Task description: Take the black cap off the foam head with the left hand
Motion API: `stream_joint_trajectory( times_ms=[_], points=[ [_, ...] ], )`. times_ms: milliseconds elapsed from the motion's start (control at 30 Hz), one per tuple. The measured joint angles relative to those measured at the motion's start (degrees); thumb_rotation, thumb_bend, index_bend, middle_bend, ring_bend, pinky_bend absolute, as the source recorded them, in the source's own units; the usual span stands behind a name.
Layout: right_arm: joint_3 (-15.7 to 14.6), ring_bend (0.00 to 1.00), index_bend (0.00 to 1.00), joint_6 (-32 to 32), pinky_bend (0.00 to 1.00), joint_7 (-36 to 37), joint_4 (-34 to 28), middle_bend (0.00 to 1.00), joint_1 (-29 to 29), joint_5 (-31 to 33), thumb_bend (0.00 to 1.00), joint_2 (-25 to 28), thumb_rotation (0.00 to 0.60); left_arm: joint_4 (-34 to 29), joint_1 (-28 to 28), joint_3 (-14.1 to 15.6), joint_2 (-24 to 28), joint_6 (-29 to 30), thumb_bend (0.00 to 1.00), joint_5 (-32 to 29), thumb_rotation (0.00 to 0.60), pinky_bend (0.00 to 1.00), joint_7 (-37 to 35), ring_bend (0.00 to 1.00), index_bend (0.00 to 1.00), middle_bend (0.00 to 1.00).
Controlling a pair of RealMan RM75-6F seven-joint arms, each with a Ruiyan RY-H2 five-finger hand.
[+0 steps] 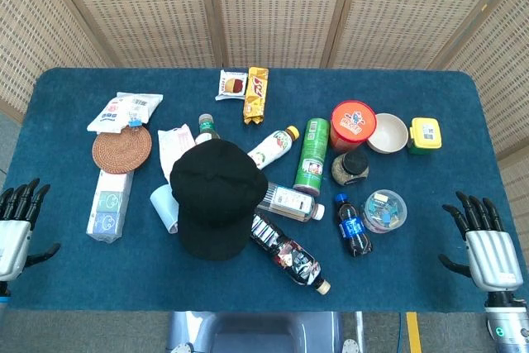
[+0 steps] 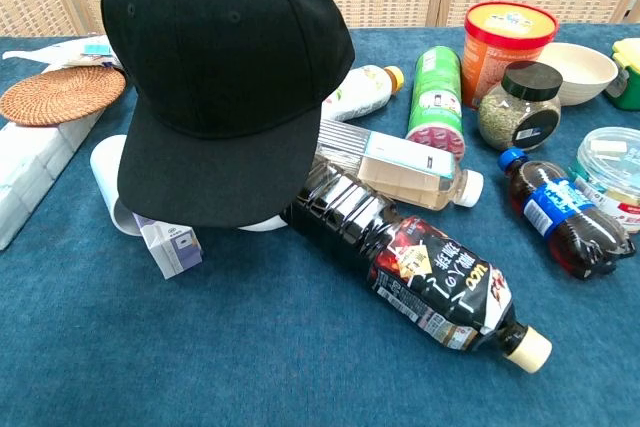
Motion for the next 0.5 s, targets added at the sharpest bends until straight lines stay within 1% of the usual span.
stream_joint_trajectory(
  times_ms=[200,300,433,500],
  points=[
    [0.1,0.05,0.20,0.4,0.00,0.5,-0.3,0.05,-0.2,-0.1,0.02,0.3,0.600,0.6,0.0,0.4,-0.4,0.3,0.12,1.1,0.600,0.01,-0.1,0.00,0.00,0.00],
    [0.2,0.05,0.20,0.5,0.00,0.5,-0.4,0.05,-0.1,-0.2,0.02,0.3,0.600,1.4,-0.2,0.6,-0.7,0.8,0.12,3.0,0.600,0.01,-1.1,0.00,0.00,0.00],
    [0.1,0.05,0.20,0.1,0.00,0.3,-0.4,0.05,-0.1,0.0,0.02,0.2,0.600,4.8,-1.1,1.3,-2.0,2.7,0.12,8.7,0.600,0.01,-4.9,0.00,0.00,0.00],
    [0.0,0.05,0.20,-0.5,0.00,0.4,-0.3,0.05,0.0,0.2,0.02,0.3,0.600,8.2,-1.7,2.0,-3.1,4.1,0.12,13.0,0.600,0.01,-7.3,0.00,0.00,0.00]
  ],
)
